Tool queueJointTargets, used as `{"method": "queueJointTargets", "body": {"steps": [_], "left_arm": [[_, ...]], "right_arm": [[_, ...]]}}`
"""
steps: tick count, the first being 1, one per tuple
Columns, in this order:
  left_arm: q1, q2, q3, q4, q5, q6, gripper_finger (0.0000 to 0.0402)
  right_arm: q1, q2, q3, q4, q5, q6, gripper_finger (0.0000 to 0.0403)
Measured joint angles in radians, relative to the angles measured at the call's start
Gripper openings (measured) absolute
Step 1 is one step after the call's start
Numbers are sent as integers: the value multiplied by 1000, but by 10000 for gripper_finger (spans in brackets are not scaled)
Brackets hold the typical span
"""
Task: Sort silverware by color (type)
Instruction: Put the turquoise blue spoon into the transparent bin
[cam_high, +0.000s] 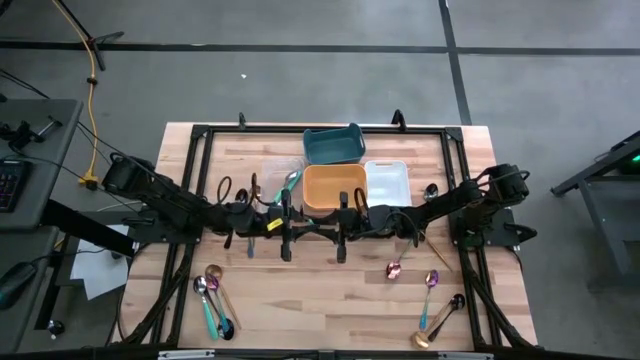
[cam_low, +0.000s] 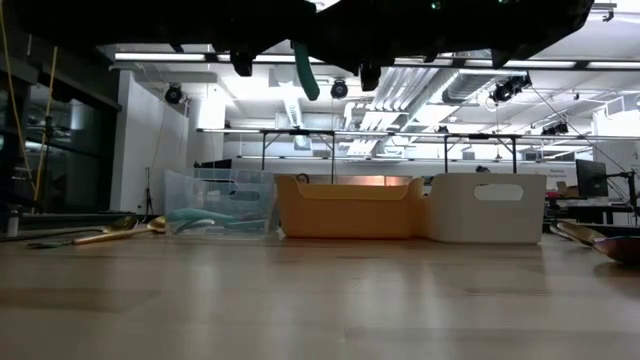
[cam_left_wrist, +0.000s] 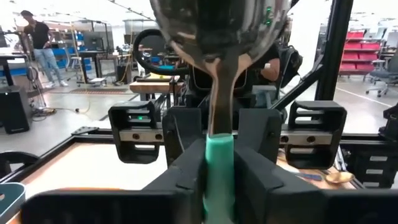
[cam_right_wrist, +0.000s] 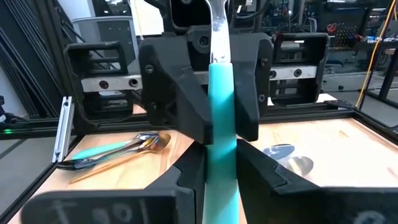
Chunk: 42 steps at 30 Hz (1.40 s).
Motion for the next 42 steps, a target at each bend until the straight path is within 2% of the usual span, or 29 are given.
{"method": "queueJointTargets", "body": {"steps": [3,8,15,19,23,30,35,42], "left_arm": [[0,0,0,-8,1,0,40],[0,-7,0,-50,-9,7,40],[-20,-167,-2,-305,-122,23,40],[-43,-278,-63,-350,-194,33,40],[-49,-390,-167,-323,-260,17,40],[-34,-514,-273,-279,-263,-38,40],[-34,-521,-279,-279,-255,-41,41],[-34,-521,-279,-284,-256,-41,41]], "right_arm": [[2,0,0,-6,0,-4,72],[2,0,0,-26,1,-9,130],[8,-89,0,-202,54,-29,174],[41,-149,0,-331,178,-51,177],[93,-186,0,-446,348,-60,175],[168,-203,-1,-586,689,-55,176],[175,-203,-1,-685,772,20,176],[164,-224,-1,-891,777,187,177]]}}
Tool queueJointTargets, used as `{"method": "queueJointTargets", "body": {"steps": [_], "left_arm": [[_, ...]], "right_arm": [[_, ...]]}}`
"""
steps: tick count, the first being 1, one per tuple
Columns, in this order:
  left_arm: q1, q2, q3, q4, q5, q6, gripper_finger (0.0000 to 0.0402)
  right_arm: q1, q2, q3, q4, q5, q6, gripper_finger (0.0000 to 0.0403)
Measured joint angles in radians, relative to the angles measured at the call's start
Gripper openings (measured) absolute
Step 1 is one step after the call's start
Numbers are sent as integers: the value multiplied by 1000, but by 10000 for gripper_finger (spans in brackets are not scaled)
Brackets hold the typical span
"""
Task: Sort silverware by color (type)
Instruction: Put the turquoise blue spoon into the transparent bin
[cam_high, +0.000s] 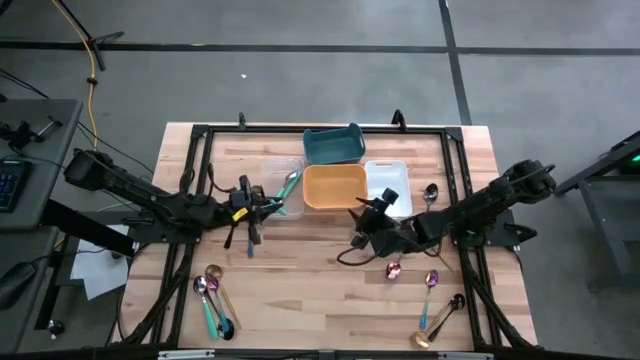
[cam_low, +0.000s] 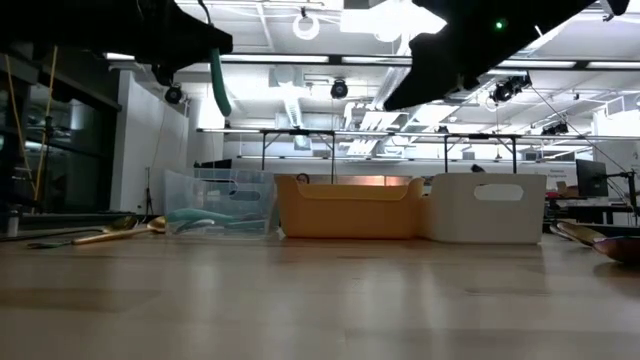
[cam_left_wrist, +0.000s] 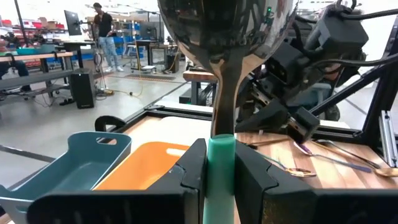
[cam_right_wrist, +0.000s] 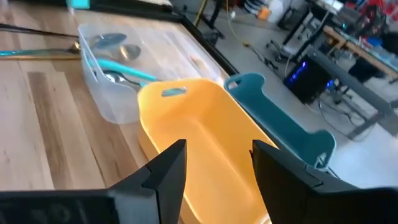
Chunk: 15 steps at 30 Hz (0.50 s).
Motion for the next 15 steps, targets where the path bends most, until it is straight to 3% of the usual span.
{"method": "queueJointTargets", "body": {"steps": [4,8,10,15], "left_arm": [[0,0,0,-1,0,0,42],[0,0,0,3,0,1,42],[0,0,0,3,0,1,43],[14,0,0,8,0,8,43]], "right_arm": [[14,-54,-39,-26,0,51,177],[33,-184,-246,204,-32,52,177],[33,-279,-367,391,-134,45,177],[7,-440,-588,890,-531,-29,177]]}}
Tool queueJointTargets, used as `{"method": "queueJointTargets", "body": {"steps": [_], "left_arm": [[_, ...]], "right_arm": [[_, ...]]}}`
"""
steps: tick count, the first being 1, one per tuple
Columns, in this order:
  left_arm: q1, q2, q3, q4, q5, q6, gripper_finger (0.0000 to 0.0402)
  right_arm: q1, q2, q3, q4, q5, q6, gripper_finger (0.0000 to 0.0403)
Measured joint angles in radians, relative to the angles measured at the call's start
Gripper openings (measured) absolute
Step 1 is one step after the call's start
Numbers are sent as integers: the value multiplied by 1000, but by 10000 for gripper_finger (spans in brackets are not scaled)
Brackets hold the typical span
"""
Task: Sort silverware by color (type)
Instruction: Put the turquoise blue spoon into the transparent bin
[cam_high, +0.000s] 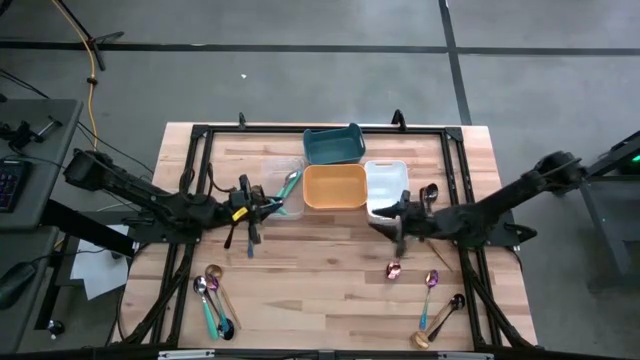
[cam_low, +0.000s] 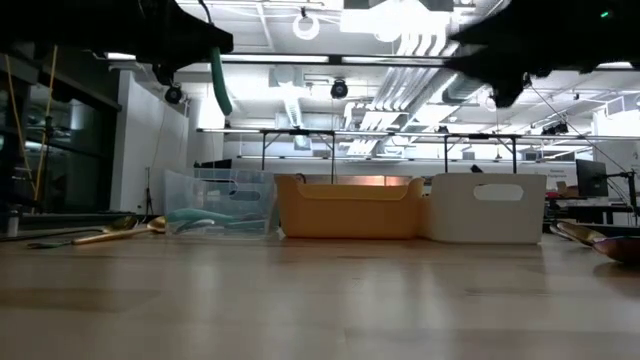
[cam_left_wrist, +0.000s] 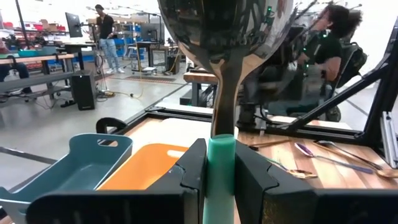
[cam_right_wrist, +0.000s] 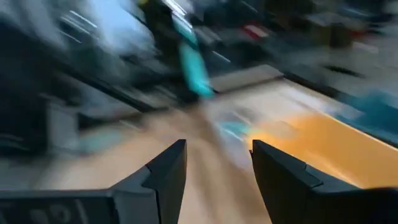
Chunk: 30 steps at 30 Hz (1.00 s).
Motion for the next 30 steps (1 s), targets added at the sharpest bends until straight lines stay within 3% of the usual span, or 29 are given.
{"method": "queueJointTargets", "body": {"steps": [2,4,20,25,30], "left_arm": [[10,0,0,-1,1,-3,43],[20,2,0,-1,15,-6,43],[37,3,0,-19,34,-27,43],[37,3,1,-26,-9,-122,44],[101,4,109,-283,-76,-190,44]], "right_arm": [[0,-17,-41,110,-78,-34,177],[2,-20,-60,148,-90,-51,177],[1,-7,-24,102,-65,-84,177],[1,-7,-24,102,-29,-84,177],[1,-6,-24,103,17,-84,177]]}}
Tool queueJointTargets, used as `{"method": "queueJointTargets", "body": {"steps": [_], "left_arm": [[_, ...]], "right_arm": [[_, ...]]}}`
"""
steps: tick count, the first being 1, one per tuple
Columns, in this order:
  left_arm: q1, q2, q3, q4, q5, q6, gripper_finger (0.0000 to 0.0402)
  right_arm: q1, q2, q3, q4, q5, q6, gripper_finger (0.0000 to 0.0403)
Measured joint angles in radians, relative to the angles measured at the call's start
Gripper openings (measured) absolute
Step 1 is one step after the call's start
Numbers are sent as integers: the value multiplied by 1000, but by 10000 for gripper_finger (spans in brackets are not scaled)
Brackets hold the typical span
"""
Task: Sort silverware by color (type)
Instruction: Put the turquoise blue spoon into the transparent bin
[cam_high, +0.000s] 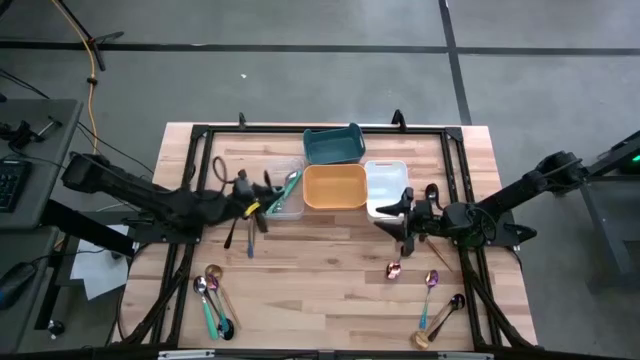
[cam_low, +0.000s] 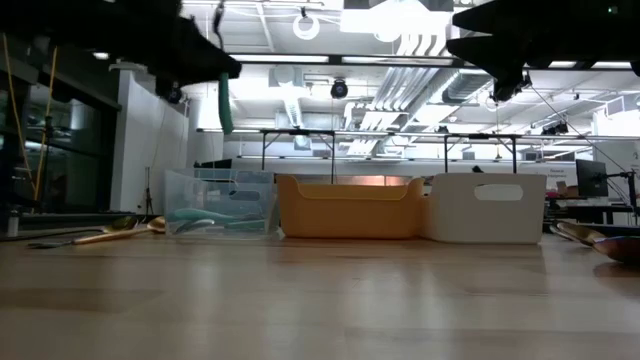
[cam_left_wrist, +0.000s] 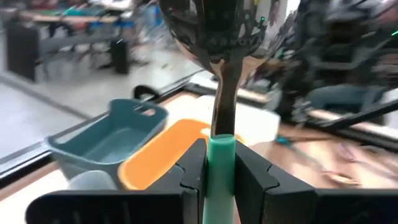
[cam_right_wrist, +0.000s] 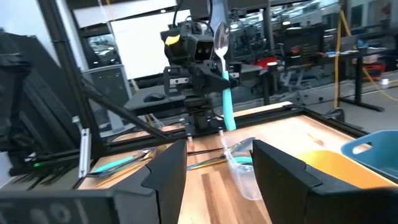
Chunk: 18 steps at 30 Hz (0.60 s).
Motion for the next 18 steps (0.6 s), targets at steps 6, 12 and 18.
{"method": "queueJointTargets", "body": {"steps": [6,12,18], "left_arm": [[179,62,281,-548,110,-80,44],[319,214,466,-847,341,-135,44],[362,354,516,-899,473,-167,44]], "right_arm": [[0,0,0,1,10,0,177],[0,0,0,2,10,0,177],[0,0,0,2,11,1,177]]}}
